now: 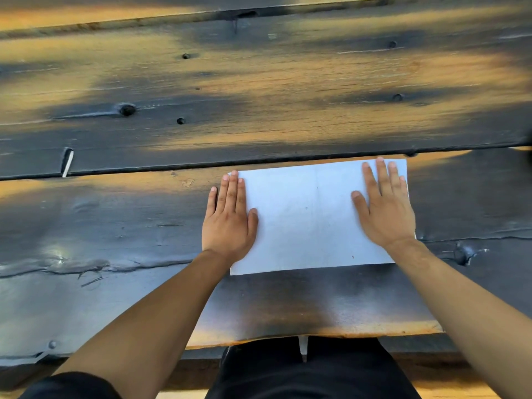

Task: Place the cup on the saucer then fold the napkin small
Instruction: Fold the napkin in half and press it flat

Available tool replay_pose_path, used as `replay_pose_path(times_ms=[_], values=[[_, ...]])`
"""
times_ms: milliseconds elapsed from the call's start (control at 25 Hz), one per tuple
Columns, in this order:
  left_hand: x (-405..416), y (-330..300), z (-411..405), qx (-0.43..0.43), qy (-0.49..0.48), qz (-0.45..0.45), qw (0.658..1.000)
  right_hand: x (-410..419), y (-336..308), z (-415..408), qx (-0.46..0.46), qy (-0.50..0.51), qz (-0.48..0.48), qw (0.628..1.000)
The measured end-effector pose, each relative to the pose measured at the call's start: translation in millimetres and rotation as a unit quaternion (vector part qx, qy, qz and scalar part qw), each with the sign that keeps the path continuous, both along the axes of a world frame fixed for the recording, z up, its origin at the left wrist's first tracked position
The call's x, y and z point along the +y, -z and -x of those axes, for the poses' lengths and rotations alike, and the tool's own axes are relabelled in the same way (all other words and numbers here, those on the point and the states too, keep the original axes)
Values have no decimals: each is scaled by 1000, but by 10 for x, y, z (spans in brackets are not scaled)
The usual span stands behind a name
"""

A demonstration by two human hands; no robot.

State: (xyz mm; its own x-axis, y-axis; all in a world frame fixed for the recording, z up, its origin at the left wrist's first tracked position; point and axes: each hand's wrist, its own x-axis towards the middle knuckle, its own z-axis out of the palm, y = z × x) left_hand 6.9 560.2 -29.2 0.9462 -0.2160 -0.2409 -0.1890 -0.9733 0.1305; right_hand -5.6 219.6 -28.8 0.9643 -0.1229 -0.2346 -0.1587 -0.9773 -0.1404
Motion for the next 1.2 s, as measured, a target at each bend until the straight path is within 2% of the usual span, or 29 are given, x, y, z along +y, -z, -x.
replay_pose_path(times_ms=[120, 240, 400, 560, 720, 800, 920, 1040, 1080, 1200], values=[[-6, 3, -14, 0, -2, 0, 1000, 427, -49, -74, -34, 7, -7, 999], [-4, -7, -11, 3, -2, -2, 1000, 1196, -70, -109, -59, -86, -32, 994], [11, -7, -5, 5, 4, -2, 1000, 1845, 15, 42, -29, -172, -41, 984], [23, 3, -11, 1, 5, 3, 1000, 1268, 97, 175, -35, -173, 4, 984], [10, 19, -8, -2, 4, 4, 1000, 239, 78, 350, -23, -101, 30, 994], [12, 28, -6, -1, 2, 5, 1000, -17, 14, 395, -4, -60, 19, 998], [42, -2, -21, 12, 4, 33, 999, -18, -27, 408, 1, -41, 8, 999], [108, -101, -24, -1, -36, 180, 983, 149, -80, 368, 0, -3, -17, 1000], [149, -130, 14, -20, -52, 201, 978, 286, -97, 356, -9, 6, -15, 1000], [165, -151, 313, -64, -20, 138, 988, 999, -155, 369, -31, -35, -44, 998]])
